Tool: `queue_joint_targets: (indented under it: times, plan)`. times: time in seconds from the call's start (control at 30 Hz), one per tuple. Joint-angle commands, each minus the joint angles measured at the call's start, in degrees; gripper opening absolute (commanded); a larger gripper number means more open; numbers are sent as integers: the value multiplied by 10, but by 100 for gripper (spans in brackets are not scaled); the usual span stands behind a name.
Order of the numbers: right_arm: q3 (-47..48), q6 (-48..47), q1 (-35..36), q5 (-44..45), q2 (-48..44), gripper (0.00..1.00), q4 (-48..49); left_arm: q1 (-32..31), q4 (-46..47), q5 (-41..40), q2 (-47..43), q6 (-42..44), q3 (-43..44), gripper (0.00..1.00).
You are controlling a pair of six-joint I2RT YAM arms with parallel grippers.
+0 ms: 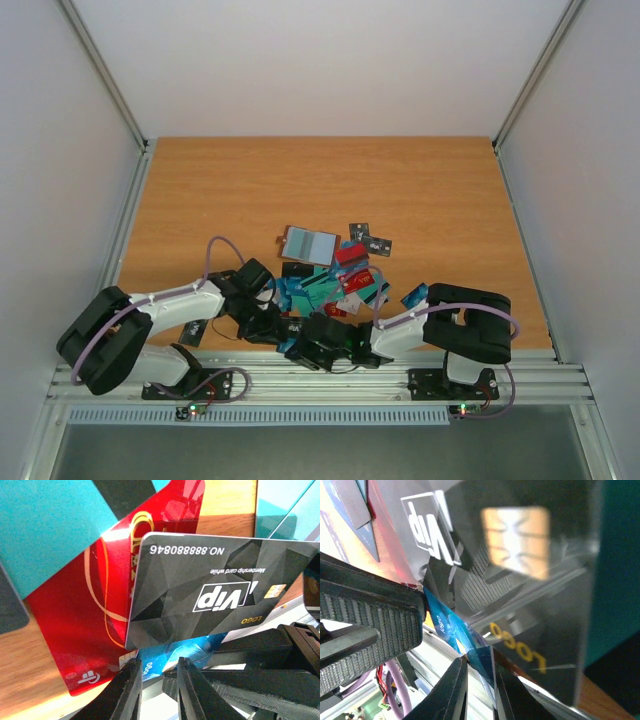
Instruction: Put the credit cards into the card holder
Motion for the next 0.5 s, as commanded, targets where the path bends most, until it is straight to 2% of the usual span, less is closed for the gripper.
queue_joint_targets:
  times: [0.0,0.3,0.47]
  plan:
    - [10,-17,2,43,-18,14,-40,-5,15,-15,8,-7,-23,23]
    - [23,-11,2,45,-45,5,-83,-6,-2,-14,-13,-9,-11,23]
    - [23,21,2,56,-86,1,-148,-6,-56,-39,-58,-4,28,34]
